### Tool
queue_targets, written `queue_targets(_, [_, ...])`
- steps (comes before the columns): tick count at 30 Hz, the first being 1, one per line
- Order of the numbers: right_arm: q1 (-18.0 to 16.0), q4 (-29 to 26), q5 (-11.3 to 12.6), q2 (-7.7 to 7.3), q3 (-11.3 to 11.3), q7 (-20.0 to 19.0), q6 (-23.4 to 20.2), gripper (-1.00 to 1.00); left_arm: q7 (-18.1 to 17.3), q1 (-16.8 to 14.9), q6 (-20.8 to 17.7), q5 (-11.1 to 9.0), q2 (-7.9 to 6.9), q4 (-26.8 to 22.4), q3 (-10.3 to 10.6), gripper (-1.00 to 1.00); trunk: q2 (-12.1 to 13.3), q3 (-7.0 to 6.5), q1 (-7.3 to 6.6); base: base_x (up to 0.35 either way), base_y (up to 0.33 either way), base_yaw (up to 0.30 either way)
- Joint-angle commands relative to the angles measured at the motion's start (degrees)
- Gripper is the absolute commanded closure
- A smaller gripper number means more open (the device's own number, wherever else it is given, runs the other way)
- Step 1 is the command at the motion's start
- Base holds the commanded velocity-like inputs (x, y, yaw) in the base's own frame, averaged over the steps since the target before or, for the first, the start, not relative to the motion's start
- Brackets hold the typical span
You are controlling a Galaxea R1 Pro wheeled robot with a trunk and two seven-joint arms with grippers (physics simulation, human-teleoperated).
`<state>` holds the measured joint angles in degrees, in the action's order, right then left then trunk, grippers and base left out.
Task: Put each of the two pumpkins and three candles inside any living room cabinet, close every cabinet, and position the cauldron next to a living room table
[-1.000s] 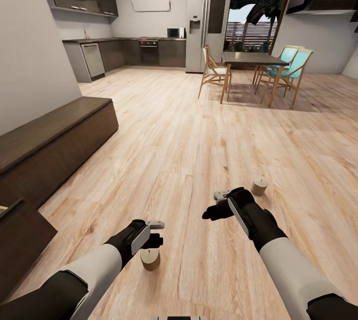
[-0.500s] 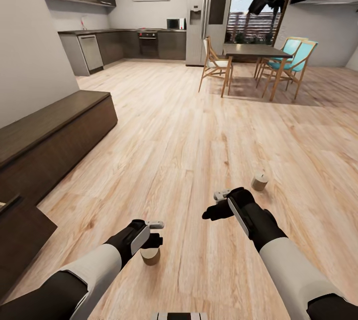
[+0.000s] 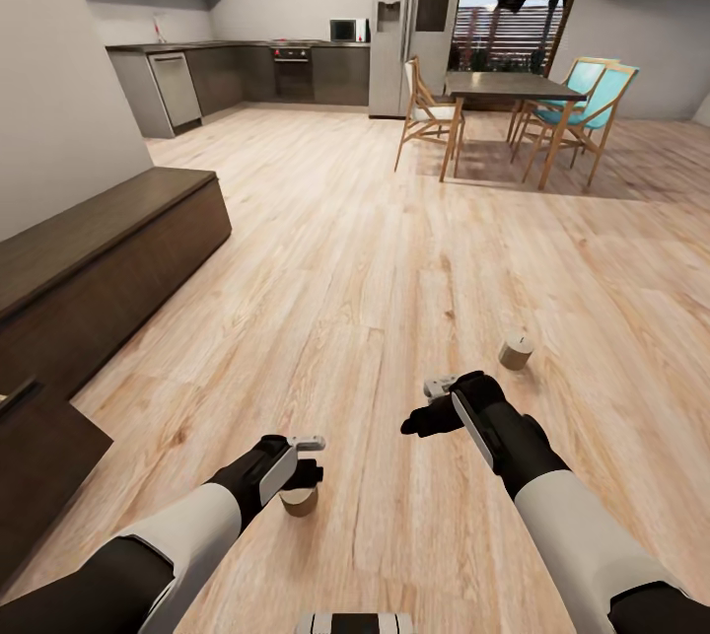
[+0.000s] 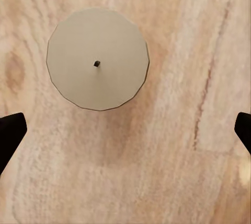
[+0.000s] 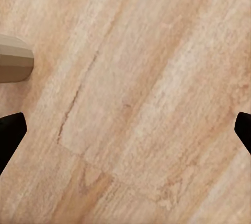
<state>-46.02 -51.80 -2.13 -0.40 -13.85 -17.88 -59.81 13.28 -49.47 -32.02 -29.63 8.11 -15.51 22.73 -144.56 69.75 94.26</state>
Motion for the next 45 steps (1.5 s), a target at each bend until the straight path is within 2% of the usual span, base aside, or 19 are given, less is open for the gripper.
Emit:
queue_targets(1, [0.0, -0.1, -0.2, -0.04, -0.1, -0.2, -0.2, -1.00, 0.4, 0.0, 0.1, -0.6, -0.04, 0.0, 0.4, -1.00, 0.0, 0.05, -0.01, 0.011, 0.017, 0.000])
queue_targets(9, [0.0, -0.1, -0.2, -0.04, -0.1, -0.2, -0.2, -1.00, 0.4, 0.0, 0.4, -0.7, -0.06, 0.0, 0.4, -1.00, 0.0, 0.05, -0.01, 0.090, 0.117, 0.000])
queue_targets(45, [0.0, -0.1, -0.2, -0.04, -0.2, -0.2, -0.2, -1.00, 0.5, 0.0, 0.4, -0.6, -0.04, 0.0, 0.4, -1.00, 0.0, 0.05, -0.01, 0.022, 0.002, 0.000])
